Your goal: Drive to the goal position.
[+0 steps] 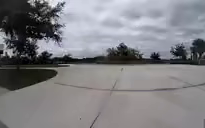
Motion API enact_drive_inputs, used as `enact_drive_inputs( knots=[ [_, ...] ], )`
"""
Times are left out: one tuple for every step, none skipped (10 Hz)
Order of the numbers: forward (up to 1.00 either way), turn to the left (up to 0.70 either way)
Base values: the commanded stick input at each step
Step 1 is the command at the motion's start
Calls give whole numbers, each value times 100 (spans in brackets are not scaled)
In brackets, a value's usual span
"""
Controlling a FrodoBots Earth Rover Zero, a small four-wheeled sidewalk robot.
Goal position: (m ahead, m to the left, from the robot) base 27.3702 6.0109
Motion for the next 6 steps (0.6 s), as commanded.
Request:
enact_drive_inputs(
  knots=[
    [85,0],
    [85,0],
    [85,0],
    [85,0],
    [85,0],
    [85,0]
  ],
)
